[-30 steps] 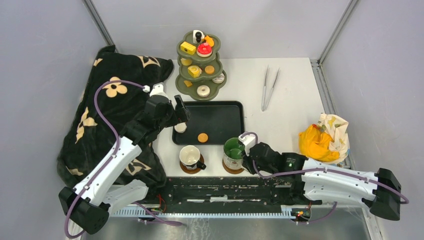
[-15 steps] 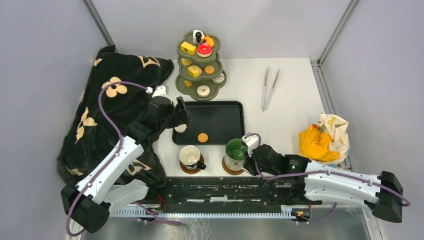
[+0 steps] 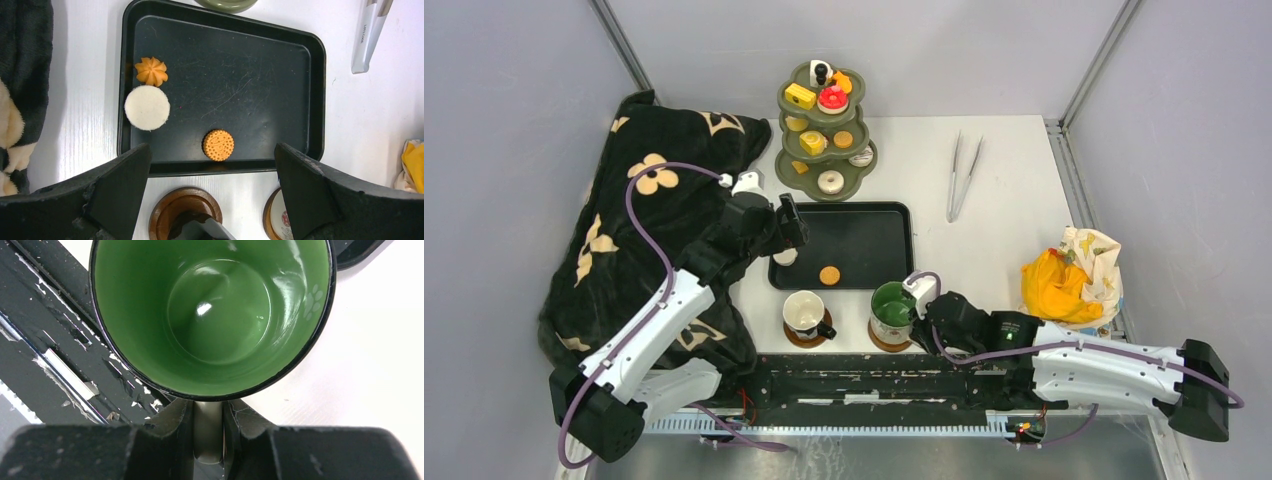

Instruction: Serve the afternoon tea

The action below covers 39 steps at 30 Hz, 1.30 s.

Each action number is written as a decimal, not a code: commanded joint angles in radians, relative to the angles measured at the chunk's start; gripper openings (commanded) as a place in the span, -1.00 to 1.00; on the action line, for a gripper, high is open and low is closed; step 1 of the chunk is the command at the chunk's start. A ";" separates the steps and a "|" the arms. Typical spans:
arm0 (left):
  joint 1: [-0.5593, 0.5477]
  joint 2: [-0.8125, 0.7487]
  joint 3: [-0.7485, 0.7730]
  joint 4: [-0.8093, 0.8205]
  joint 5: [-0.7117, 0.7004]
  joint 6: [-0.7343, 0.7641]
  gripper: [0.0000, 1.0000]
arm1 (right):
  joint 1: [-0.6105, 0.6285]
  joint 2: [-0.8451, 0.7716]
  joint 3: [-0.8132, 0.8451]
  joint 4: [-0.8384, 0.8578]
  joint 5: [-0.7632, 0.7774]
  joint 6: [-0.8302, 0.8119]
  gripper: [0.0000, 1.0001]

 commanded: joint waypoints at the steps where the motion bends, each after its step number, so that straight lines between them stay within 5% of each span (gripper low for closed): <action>1: 0.007 0.002 -0.010 0.055 0.024 -0.036 0.98 | 0.012 0.019 -0.002 0.089 -0.019 -0.004 -0.83; 17: 0.010 0.006 -0.006 0.053 0.017 -0.030 0.98 | 0.014 -0.041 0.121 -0.054 0.048 0.025 0.42; 18: 0.009 0.005 -0.004 0.055 0.008 -0.029 0.98 | 0.014 -0.037 0.160 -0.078 0.071 0.025 0.76; 21: 0.012 0.006 0.001 0.055 -0.020 -0.042 0.98 | 0.014 -0.001 0.281 -0.183 0.182 0.019 1.00; 30: 0.011 0.002 0.012 0.023 -0.084 -0.100 0.98 | 0.006 0.196 0.620 -0.320 0.709 -0.015 1.00; 35: 0.011 -0.017 0.023 -0.015 -0.124 -0.100 0.98 | -0.036 0.287 0.725 -0.243 0.835 -0.108 1.00; 39: 0.012 -0.036 0.032 -0.040 -0.144 -0.085 0.98 | -0.164 0.316 0.755 -0.210 0.763 -0.131 1.00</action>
